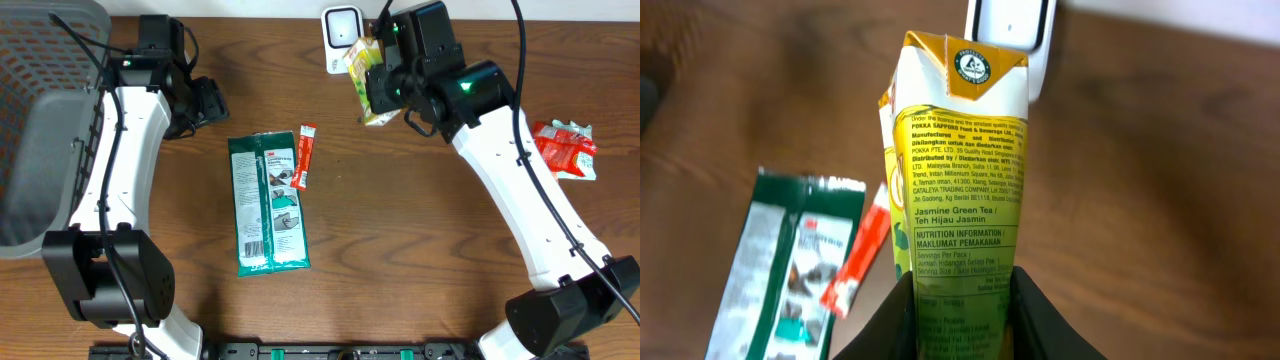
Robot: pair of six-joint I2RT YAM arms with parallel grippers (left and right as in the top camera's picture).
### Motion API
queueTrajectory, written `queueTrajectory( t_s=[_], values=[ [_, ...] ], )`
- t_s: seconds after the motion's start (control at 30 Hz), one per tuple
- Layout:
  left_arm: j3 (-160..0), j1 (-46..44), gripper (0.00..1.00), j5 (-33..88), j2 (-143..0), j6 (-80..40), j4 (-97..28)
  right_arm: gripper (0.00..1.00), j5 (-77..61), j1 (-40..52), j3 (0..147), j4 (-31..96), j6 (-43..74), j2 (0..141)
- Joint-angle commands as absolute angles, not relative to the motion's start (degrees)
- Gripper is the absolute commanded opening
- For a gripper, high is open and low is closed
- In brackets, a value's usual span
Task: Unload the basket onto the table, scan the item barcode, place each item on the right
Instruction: 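Carry the carton up to the white scanner with the right gripper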
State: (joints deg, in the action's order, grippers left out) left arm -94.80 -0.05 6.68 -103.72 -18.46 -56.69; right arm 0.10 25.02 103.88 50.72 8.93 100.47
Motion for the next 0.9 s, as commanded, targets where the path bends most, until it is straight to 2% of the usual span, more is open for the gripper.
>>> queueTrajectory(
  t_s=[0.0, 0.27, 0.4, 0.8, 0.87],
  values=[
    [-94.8, 0.1, 0.84, 5.9, -103.7, -18.5, -57.0, 0.12, 2.7, 25.6, 106.0, 47.1, 8.1, 101.3],
    [-94.8, 0.0, 0.85, 5.9, -103.7, -18.5, -57.0, 0.11, 9.2, 25.6, 106.3, 32.9, 7.5, 109.0],
    [-94.8, 0.0, 0.85, 5.9, -103.7, -18.5, -57.0, 0.04, 10.3, 25.6, 107.9, 24.3, 6.5, 114.0],
    [-94.8, 0.0, 0.86, 5.9, -103.7, -18.5, -57.0, 0.05, 20.0, 25.6, 108.8, 1.6, 2.0, 129.1],
    [-94.8, 0.0, 0.86, 5.9, -103.7, -18.5, -56.9, 0.03, 20.8, 25.6, 108.8, -3.7, 1.6, 130.6]
  ],
)
